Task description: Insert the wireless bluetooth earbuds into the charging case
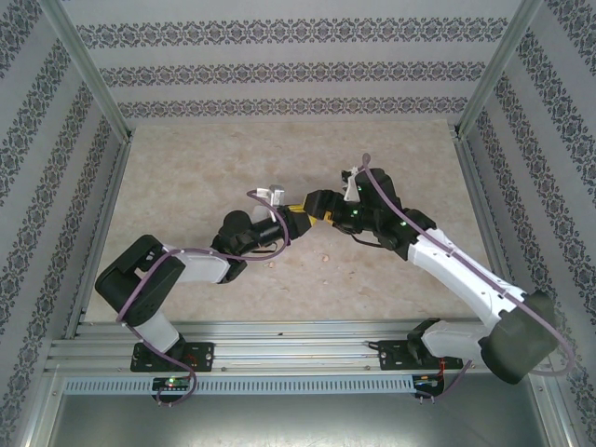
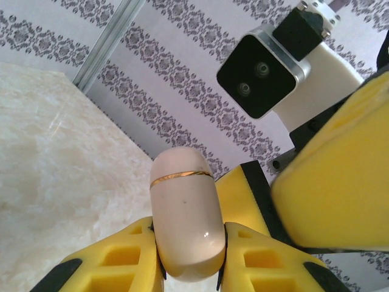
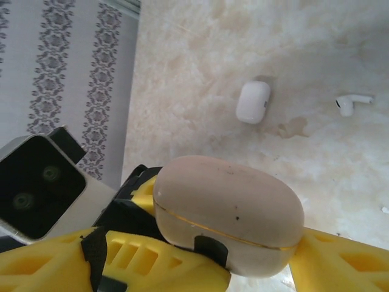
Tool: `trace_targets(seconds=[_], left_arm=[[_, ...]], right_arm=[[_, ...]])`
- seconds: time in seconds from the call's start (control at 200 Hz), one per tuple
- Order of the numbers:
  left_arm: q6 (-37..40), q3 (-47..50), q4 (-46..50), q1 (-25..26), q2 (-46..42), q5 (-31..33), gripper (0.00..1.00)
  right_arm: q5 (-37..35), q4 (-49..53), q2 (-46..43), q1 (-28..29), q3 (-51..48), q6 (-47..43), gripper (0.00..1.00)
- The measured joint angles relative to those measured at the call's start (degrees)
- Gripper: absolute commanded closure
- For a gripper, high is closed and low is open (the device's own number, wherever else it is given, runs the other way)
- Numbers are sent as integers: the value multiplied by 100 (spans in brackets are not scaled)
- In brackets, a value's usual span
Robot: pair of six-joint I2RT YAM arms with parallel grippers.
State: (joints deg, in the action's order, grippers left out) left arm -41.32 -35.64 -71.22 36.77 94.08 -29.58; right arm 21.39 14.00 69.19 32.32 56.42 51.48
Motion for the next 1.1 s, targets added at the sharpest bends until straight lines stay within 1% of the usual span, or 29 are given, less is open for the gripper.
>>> trace_targets(seconds=[0.125,0.235,0.41,0.575,0.684,0.789,0.904,0.989,1.099], left_arm=[[-175,4,4,-2,-190,-20,83],[-365,4,42,-13,-378,-114,83],[-817,4,42,-90,-669,-374,83],[-1290,-15,31,-129,-741,-691,83],[-1473,-31,55,-129,-787,-863,83],[-1537,-31,133,-129,-920,-955,83],[-1600,-39,140,-129,-1054,-1040,83],[-1639,-48,140,-129,-1084,-1097,84],[-1720,-52,138,-129,-1084,-1161,83]], right_arm=[[59,-20,-372,-129,-39,-208,20],[127,-72,-785,-356,-85,-420,20],[535,-345,-1211,-673,-315,-710,22],[1108,-793,-1255,-780,-557,-841,27],[1467,-1196,-1241,-780,-704,-815,30],[1707,-1464,-1193,-780,-748,-778,37],[1818,-1665,-1150,-780,-796,-763,45],[1884,-1799,-1119,-780,-861,-693,46],[2009,-2031,-1034,-780,-951,-616,46]])
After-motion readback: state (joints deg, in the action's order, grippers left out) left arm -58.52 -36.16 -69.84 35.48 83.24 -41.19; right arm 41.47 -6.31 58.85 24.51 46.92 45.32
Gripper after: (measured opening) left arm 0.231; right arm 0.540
